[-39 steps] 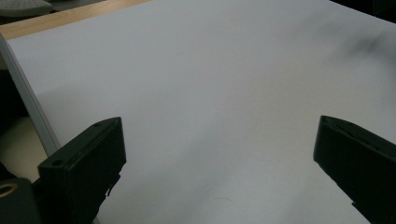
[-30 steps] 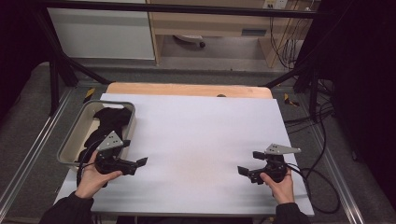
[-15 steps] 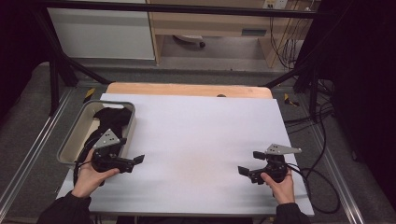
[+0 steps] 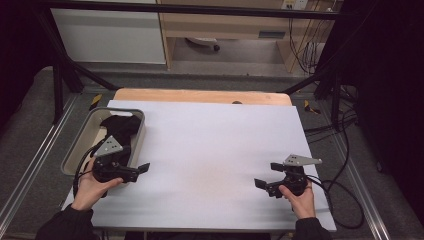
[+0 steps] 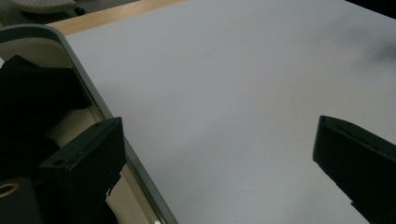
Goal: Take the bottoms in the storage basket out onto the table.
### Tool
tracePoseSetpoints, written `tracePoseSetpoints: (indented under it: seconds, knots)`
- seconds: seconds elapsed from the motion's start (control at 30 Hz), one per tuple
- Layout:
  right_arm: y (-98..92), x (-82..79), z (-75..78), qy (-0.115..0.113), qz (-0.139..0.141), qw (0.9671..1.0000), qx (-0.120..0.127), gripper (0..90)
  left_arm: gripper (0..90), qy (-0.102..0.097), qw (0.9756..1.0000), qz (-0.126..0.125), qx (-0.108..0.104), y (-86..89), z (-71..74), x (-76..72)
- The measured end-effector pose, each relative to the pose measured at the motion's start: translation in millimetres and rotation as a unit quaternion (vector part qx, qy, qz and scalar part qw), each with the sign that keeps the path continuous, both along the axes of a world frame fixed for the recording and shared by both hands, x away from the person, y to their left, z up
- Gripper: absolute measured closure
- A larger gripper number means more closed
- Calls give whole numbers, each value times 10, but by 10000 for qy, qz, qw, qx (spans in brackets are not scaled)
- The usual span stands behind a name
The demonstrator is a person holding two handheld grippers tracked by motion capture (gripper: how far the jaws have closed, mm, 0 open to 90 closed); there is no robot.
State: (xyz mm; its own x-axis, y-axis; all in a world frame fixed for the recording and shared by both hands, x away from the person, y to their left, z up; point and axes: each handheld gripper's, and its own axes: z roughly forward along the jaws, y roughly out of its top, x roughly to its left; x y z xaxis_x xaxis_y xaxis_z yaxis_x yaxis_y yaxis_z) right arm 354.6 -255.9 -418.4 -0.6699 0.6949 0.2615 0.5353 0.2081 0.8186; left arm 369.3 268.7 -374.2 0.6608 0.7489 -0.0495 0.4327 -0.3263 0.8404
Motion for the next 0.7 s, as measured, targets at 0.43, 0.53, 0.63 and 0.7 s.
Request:
tracePoseSetpoints:
  seconds: [0.43,0.53,0.63,0.7]
  knots:
    - [-2,3,-1,2,-9,10000,-23,6,26,48,9998,174,27,88,37,43]
    - [-2,3,-1,0,-5,10000,-30,6,27,50,9997,224,34,108,42,53]
    - [-4,3,1,-6,-10,10000,-29,6,28,49,9997,242,23,123,53,57]
    - [-2,4,-1,-2,-9,10000,-40,6,28,52,9996,265,35,134,59,63]
